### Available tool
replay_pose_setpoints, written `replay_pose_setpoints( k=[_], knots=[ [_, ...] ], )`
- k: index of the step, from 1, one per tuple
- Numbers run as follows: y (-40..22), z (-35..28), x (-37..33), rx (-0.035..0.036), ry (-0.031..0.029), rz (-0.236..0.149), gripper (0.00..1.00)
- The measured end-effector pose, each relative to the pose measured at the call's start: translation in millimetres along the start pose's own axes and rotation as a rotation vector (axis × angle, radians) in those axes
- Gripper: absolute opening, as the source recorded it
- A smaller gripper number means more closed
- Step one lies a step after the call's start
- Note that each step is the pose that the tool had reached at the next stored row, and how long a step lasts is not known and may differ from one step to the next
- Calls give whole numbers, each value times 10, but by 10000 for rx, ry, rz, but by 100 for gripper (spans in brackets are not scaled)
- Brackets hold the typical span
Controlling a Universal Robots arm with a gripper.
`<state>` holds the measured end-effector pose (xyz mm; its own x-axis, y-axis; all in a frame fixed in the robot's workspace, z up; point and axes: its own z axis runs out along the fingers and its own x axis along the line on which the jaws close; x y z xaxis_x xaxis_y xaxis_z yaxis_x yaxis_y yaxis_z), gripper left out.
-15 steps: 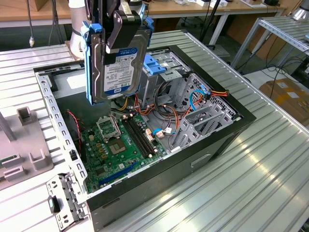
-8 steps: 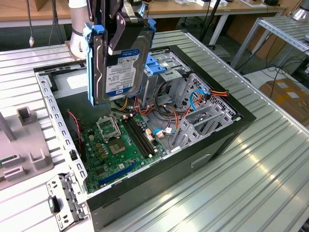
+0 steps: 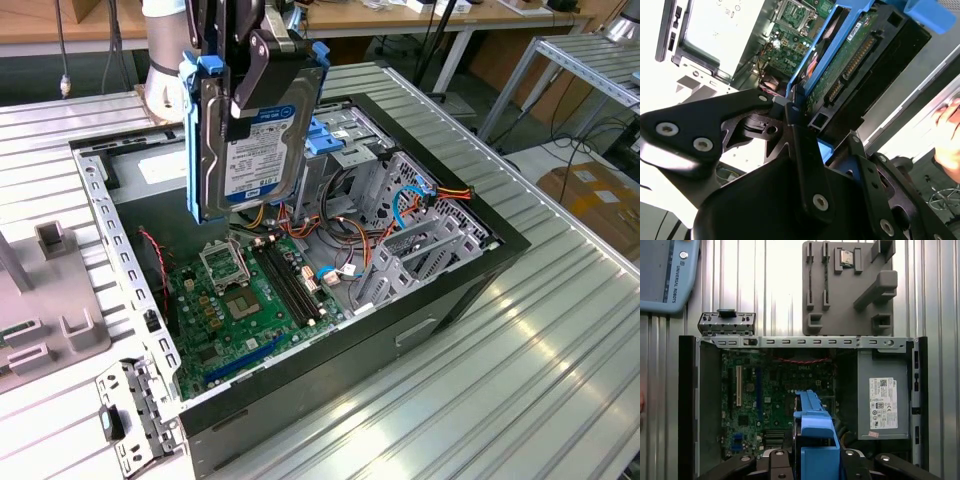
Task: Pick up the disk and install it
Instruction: 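Pick up the disk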
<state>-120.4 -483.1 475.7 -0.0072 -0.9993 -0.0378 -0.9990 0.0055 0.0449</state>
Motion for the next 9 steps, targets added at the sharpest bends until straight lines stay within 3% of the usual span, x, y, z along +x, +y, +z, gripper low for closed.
replay_pose_setpoints(
  k=[9],
  knots=[
    [-32,-4,74,0,0,0,37]
  ],
)
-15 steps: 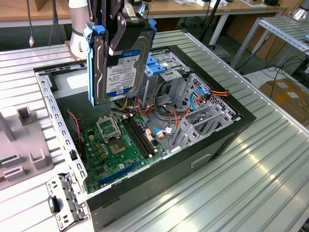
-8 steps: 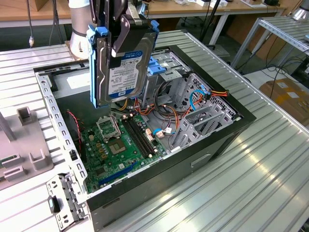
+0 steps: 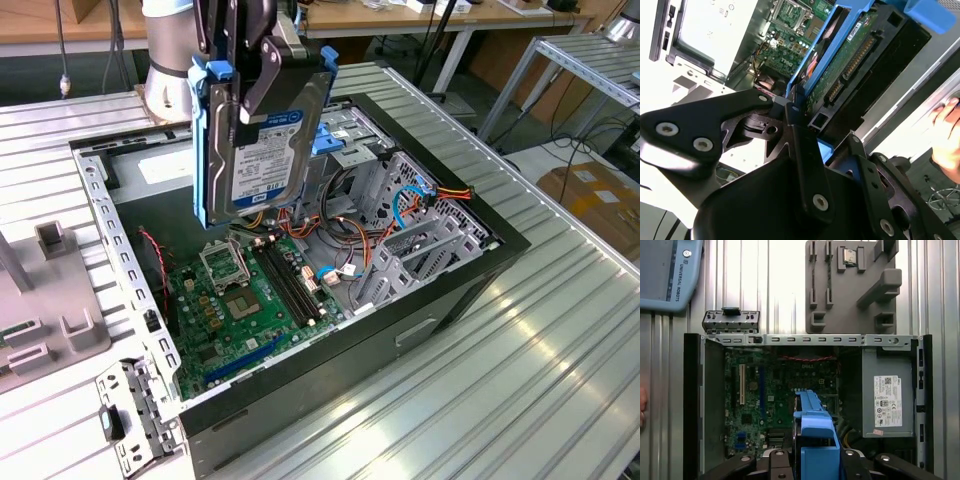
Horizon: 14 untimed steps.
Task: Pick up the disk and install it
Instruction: 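Pick up the disk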
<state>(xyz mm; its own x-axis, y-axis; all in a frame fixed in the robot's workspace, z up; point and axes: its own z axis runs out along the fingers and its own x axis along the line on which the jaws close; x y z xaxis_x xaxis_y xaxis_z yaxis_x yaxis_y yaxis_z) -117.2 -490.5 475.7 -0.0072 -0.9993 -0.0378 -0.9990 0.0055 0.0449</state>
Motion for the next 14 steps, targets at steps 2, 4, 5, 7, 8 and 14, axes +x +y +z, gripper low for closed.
replay_pose_setpoints(
  k=[2,4,5,7,8,14],
  knots=[
    [-4,-1,11,0,0,0,37],
    [-13,-2,34,0,0,0,37],
    [-18,-2,45,0,0,0,37],
    [-24,-3,62,0,0,0,37],
    [-28,-4,71,0,1,0,37],
    [-51,-6,129,0,0,0,37]
  ],
)
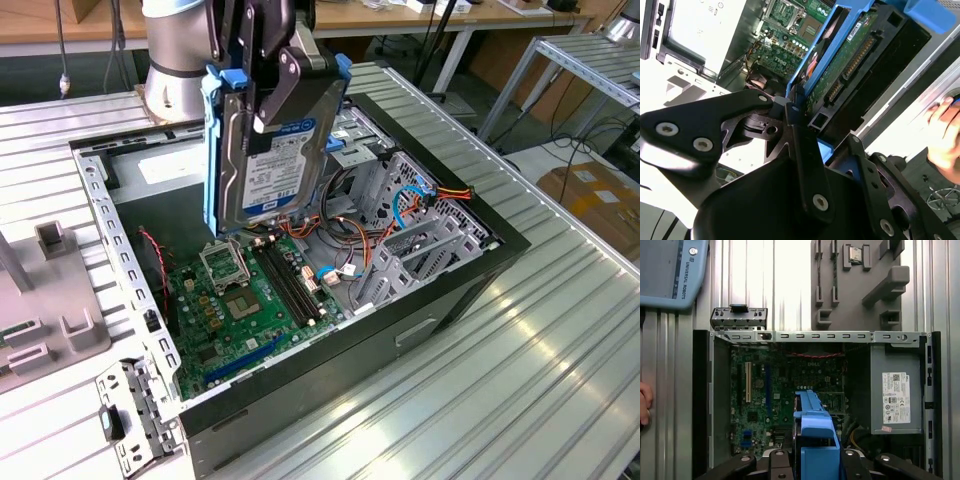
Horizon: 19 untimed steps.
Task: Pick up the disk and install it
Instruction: 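Pick up the disk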
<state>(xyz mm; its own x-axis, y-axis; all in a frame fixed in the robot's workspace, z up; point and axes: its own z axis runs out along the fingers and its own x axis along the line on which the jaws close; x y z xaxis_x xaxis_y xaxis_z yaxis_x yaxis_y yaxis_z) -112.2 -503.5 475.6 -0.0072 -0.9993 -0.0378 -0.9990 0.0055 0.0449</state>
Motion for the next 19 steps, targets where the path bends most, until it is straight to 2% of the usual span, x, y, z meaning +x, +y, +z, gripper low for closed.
replay_pose_setpoints(
  k=[19],
  knots=[
    [-51,-5,117,1,-1,0,37]
  ],
)
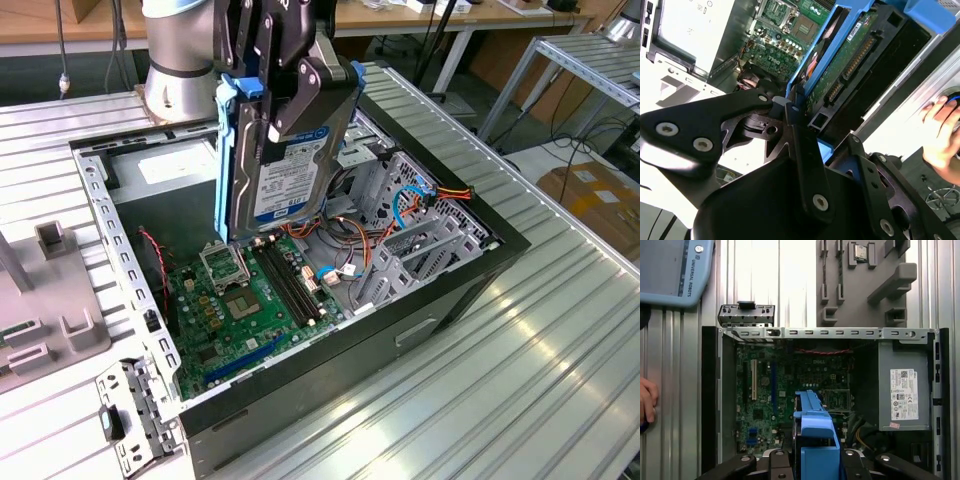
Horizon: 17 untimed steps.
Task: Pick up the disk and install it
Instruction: 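Pick up the disk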
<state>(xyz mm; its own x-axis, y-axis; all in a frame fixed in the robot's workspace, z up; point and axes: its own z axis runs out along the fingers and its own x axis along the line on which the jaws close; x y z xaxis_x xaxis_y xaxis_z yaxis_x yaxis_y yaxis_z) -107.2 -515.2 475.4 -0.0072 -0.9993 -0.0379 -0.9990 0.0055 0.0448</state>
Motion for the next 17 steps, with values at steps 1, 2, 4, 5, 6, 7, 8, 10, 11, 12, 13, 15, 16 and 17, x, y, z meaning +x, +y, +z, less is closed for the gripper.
replay_pose_setpoints(
  k=[1,2,4,5,6,7,8,10,11,12,13,15,16,17],
  knots=[
    [-2,0,5,0,0,0,37],
    [-5,-1,15,-1,1,0,37],
    [-14,-2,38,0,1,-1,37],
    [-18,-3,48,0,0,0,37],
    [-23,-3,63,-1,1,0,37],
    [-26,-4,72,-1,1,0,37],
    [-30,-5,84,0,1,0,37],
    [-34,-5,95,0,0,0,37],
    [-36,-5,102,-1,1,0,37],
    [-38,-6,107,0,1,0,37],
    [-42,-6,119,-1,1,0,37],
    [-46,-7,131,0,1,0,37],
    [-49,-7,141,0,0,0,37],
    [-52,-7,148,0,0,0,37]
  ],
)
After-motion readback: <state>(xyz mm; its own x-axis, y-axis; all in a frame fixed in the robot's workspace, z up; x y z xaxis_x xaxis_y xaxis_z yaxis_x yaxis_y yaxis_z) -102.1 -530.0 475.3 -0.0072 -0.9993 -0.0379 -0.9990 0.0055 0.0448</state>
